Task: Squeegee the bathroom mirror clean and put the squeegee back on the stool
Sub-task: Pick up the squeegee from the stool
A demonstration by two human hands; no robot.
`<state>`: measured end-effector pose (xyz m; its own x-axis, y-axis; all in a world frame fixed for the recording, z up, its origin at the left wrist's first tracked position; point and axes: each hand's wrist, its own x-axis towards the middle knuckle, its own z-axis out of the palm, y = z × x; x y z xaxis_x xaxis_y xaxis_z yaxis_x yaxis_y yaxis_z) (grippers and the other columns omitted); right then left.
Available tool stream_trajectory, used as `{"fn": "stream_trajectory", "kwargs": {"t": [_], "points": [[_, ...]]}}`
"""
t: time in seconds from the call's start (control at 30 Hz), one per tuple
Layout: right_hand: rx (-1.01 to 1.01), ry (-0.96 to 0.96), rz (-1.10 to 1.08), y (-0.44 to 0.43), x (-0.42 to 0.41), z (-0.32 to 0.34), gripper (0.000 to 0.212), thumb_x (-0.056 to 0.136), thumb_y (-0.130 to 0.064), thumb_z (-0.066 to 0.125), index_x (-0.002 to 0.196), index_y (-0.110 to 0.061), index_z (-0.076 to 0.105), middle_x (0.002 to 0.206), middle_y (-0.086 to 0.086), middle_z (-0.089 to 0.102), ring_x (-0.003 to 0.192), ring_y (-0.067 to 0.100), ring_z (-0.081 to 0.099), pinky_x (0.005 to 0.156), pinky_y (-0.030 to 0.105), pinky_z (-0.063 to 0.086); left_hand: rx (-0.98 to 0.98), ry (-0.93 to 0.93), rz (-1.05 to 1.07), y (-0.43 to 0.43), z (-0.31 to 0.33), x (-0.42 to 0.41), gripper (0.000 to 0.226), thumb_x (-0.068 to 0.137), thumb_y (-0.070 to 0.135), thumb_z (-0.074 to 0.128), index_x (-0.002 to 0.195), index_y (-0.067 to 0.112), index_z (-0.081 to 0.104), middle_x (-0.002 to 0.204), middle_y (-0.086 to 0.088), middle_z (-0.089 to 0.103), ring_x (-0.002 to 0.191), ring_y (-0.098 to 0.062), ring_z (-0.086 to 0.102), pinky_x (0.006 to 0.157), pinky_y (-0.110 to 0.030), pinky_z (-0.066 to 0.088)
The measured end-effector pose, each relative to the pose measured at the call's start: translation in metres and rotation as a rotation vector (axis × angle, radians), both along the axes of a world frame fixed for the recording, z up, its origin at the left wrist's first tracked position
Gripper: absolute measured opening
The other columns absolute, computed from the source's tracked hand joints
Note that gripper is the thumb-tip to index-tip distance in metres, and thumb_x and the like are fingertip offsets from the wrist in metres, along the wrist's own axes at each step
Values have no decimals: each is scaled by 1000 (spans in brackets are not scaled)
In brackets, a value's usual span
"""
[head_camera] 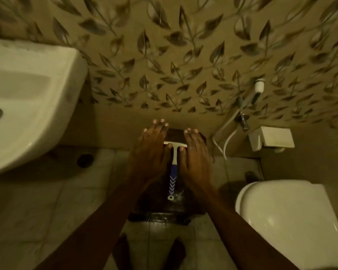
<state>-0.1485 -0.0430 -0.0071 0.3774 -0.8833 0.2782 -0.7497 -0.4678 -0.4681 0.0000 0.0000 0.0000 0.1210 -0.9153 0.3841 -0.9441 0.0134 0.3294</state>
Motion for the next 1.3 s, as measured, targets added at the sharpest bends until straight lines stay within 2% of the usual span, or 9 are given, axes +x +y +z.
{"fn": "stream_trajectory", "kwargs": {"t": [0.27, 0.43, 0.57, 0.63, 0.73, 0.8, 1.03, 1.17, 1.3], "points": [[229, 78, -41, -9, -3, -118, 47, 101, -28, 45, 143, -8, 46, 148, 8, 47, 140, 19, 38, 114, 33, 32, 160, 7, 30, -10, -119, -5, 50, 100, 31, 35, 145, 8, 37, 153, -8, 35, 145, -19, 23, 117, -33, 14], [415, 34, -155, -11, 7, -156, 41, 96, -46, 47, 124, -17, 54, 110, 2, 65, 98, 18, 63, 84, 37, 53, 209, 33, 56, -5, -156, -5, 50, 101, 32, 29, 144, 9, 37, 152, -8, 36, 145, -18, 22, 117, -32, 13], [658, -163, -298, -13, 20, -159, 32, 96, -34, 56, 117, -9, 57, 95, 8, 69, 79, 19, 66, 62, 23, 47, 242, 53, 74, -1, -155, 1, 49, 100, 32, 32, 143, 10, 39, 150, -7, 40, 143, -19, 28, 116, -32, 13], [723, -260, -366, -13, 25, -146, 24, 96, -25, 58, 112, -6, 59, 89, 3, 67, 73, 13, 63, 59, 18, 44, 235, 53, 75, 0, -144, 5, 48, 99, 30, 34, 142, 9, 40, 150, -8, 41, 143, -20, 30, 117, -33, 15], [737, -382, -434, -11, 35, -116, 19, 94, -22, 59, 109, -10, 60, 88, 2, 67, 76, 18, 66, 68, 36, 56, 199, 59, 68, 4, -115, 13, 47, 99, 28, 35, 141, 8, 41, 150, -9, 40, 143, -22, 29, 117, -33, 15], [709, -459, -463, -7, 43, -86, 16, 92, -20, 59, 106, -11, 60, 84, 2, 66, 73, 21, 66, 66, 38, 58, 177, 84, 66, 9, -89, 20, 47, 99, 28, 34, 141, 8, 41, 150, -9, 40, 143, -21, 27, 117, -29, 8], [551, -584, -456, 34, 72, 40, 6, 95, -20, 59, 96, -14, 59, 71, -7, 57, 61, 8, 55, 58, 25, 45, 110, 121, 79, 45, 21, 49, 49, 99, 31, 36, 143, 11, 39, 151, -7, 39, 144, -20, 25, 117, -35, 16], [494, -664, -407, 73, 90, 105, 13, 97, -24, 59, 100, -12, 62, 74, -10, 59, 61, -3, 56, 51, 3, 40, 34, 130, 40, 74, 82, 67, 49, 99, 33, 37, 142, 10, 41, 150, -6, 41, 144, -19, 26, 116, -37, 20], [489, -790, -358, 111, 112, 151, 20, 97, -32, 57, 99, -14, 64, 74, -8, 62, 60, -5, 58, 52, 6, 41, -42, 75, 60, 118, 124, 84, 49, 99, 34, 38, 143, 11, 39, 151, -5, 39, 144, -16, 25, 116, -33, 19]]}}
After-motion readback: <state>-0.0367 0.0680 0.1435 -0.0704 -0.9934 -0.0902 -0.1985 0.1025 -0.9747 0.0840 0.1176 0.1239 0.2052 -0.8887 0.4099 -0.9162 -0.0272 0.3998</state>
